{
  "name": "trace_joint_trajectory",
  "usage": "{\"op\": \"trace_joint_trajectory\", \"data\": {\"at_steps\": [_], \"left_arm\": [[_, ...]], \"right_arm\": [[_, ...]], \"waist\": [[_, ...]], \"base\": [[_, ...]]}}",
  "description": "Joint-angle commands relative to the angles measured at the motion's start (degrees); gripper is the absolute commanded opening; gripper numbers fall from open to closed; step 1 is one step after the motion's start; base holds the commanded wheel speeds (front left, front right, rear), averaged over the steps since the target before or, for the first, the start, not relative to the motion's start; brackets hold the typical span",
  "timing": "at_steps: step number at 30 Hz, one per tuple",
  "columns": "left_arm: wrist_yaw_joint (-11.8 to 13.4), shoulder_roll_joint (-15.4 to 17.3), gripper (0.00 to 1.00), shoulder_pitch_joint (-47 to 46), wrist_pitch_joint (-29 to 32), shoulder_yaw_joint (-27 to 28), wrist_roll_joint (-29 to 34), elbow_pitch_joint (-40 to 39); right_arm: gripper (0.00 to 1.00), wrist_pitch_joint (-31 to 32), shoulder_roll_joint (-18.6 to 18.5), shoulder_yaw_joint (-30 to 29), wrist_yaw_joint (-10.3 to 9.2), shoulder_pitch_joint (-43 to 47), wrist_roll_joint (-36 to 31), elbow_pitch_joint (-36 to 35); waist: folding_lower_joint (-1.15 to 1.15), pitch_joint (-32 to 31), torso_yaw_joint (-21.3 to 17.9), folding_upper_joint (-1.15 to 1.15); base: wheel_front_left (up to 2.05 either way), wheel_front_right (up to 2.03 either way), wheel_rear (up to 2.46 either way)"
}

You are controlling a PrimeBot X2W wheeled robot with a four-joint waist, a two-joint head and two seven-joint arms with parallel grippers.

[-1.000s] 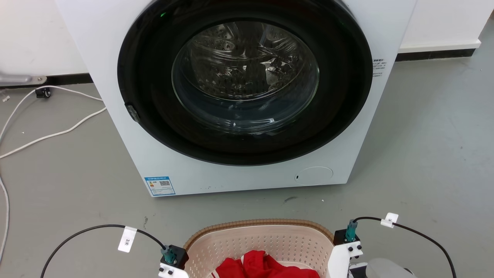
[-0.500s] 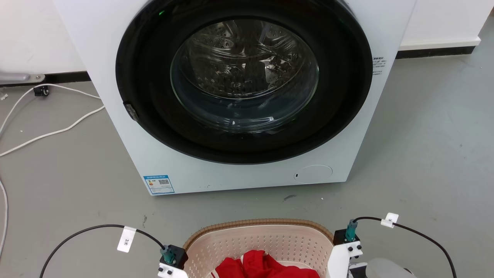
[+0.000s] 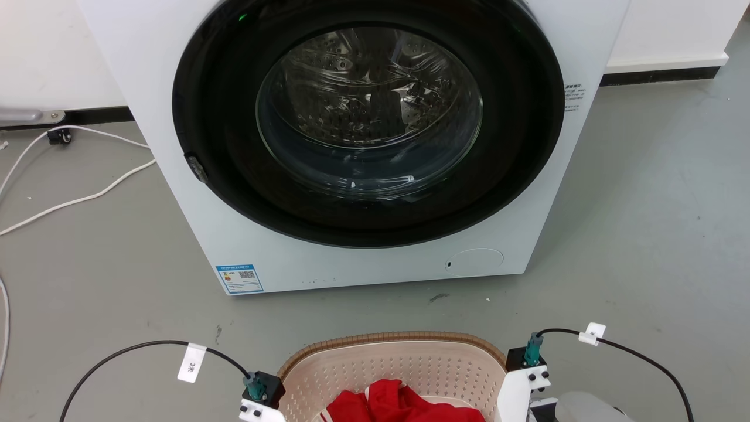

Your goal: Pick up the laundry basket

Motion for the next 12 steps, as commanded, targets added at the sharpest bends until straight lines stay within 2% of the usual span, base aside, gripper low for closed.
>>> {"op": "trace_joint_trajectory", "data": {"at_steps": [1, 12], "left_arm": [[0.04, 1.74, 0.0, -0.75, 0.19, -0.4, 0.96, 0.73], [0.04, 1.45, 0.0, -0.96, 0.03, -0.41, 0.8, 0.73]], "right_arm": [[0.0, 0.05, -1.42, 0.61, 0.19, -0.63, -0.45, 0.41], [0.0, 0.2, -1.65, 0.8, 0.19, -0.85, -0.39, 0.41]], "waist": [[0.0, 0.0, 0.03, 0.0], [0.0, -0.05, 0.16, 0.0]], "base": [[0.0, 0.0, 0.0], [0.0, 0.0, 0.0]]}}
